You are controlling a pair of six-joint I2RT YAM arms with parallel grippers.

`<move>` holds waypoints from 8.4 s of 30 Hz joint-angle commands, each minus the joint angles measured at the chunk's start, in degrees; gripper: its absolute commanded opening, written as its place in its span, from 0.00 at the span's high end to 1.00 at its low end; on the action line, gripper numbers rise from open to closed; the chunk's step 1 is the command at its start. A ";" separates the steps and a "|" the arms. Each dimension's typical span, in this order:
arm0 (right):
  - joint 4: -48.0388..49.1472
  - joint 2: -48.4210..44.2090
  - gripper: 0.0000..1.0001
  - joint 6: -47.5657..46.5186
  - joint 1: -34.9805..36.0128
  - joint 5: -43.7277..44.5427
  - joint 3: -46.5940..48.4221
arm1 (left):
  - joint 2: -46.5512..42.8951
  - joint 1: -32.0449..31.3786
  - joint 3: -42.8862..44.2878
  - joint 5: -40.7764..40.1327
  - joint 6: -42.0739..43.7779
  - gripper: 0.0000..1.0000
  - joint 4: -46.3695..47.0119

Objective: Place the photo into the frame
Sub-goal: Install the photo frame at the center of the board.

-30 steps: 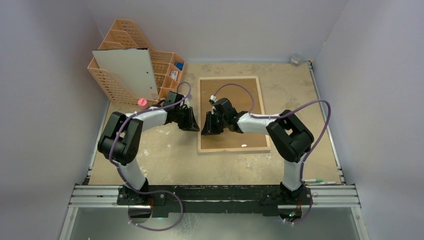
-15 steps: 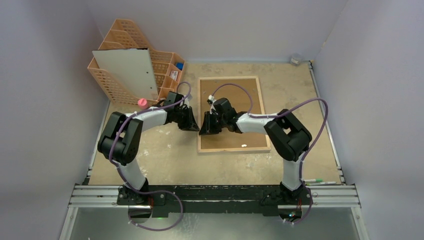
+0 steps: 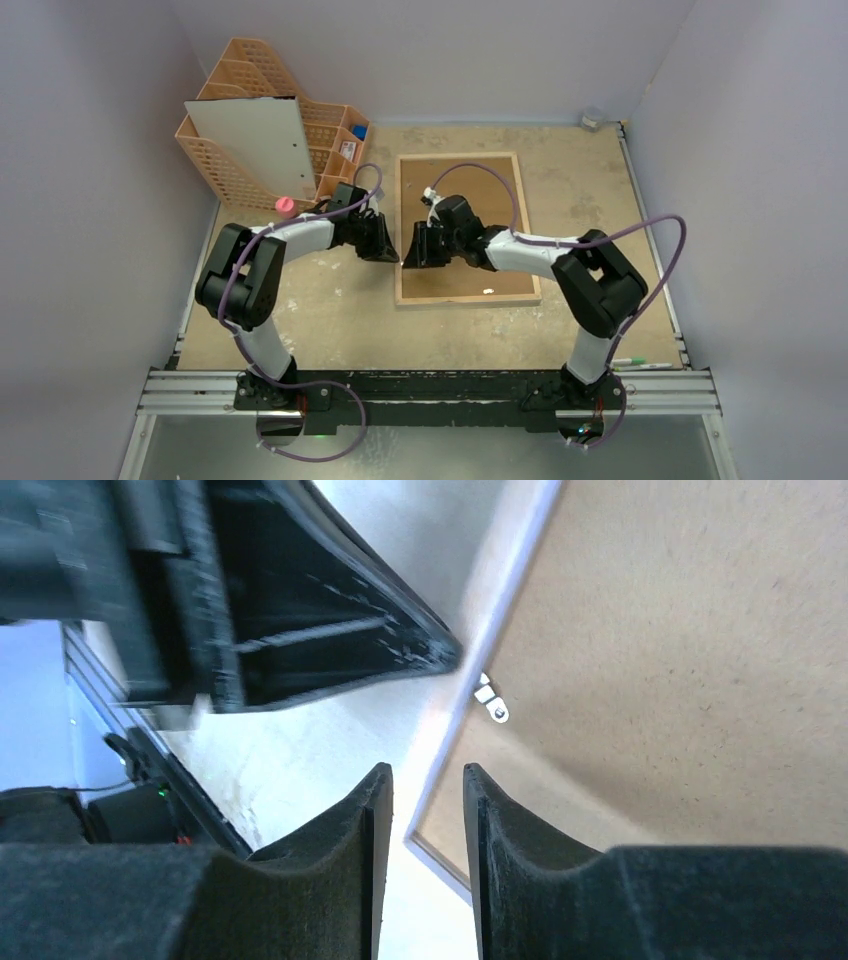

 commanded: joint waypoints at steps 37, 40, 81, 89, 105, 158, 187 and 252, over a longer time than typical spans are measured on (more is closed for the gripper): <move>2.29 30.54 0.60 14.84 -12.43 11.02 39.48 | 12.89 1.04 15.82 -11.68 2.85 0.77 3.69; 2.10 32.32 0.60 15.22 -12.32 11.00 41.41 | 13.15 1.02 15.50 -10.97 2.71 0.78 3.87; -1.14 36.56 0.55 7.40 -14.01 -3.83 56.97 | 14.99 1.00 18.54 -11.70 3.23 0.74 0.45; -5.74 24.74 0.52 4.72 -16.90 0.41 49.36 | 13.40 1.20 18.35 -11.17 2.86 0.64 0.63; -30.31 -9.83 0.20 -7.42 -27.64 32.21 12.01 | 8.39 1.20 14.18 -7.88 2.01 0.58 3.94; -32.84 -14.57 0.54 -6.76 -31.18 24.41 -9.65 | 6.24 -0.74 5.93 -5.33 -8.56 0.63 14.34; -28.48 -11.88 0.59 -1.87 -31.38 24.78 -10.64 | 7.54 -0.91 5.82 -4.74 -8.03 0.63 14.16; -22.17 8.40 0.29 -10.99 -33.30 25.64 24.92 | 6.90 -0.91 9.46 -7.06 -6.38 0.53 9.18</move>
